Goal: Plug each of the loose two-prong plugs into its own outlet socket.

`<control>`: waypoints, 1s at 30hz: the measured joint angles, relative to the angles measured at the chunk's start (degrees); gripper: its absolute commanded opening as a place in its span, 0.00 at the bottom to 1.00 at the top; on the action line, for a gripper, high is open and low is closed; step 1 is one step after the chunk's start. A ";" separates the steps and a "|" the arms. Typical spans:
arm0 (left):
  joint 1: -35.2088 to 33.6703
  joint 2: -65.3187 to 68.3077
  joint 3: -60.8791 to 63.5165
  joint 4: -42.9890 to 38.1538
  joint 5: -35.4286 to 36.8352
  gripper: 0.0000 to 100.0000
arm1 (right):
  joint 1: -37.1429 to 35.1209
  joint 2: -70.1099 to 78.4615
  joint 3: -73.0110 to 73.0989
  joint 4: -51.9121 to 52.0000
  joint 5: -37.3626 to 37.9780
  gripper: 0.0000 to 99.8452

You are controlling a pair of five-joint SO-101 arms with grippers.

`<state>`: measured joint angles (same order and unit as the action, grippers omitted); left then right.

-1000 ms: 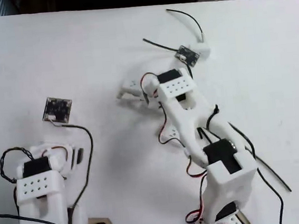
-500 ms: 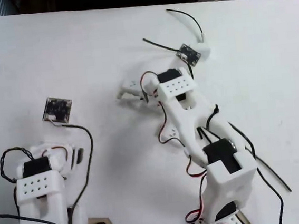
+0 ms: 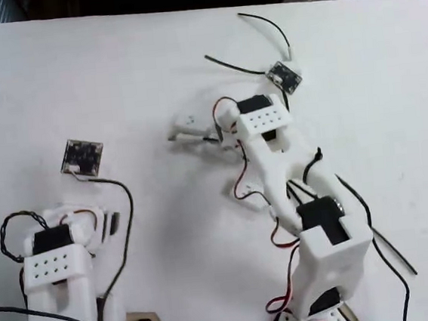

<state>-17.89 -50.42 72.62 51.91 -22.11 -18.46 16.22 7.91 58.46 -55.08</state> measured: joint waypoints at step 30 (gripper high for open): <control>0.00 0.00 0.00 0.00 0.00 0.23 | 1.85 -15.21 -1.05 8.62 17.58 0.02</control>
<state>-17.89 -50.42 72.62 51.91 -22.11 -16.62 1.01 6.86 67.08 -37.49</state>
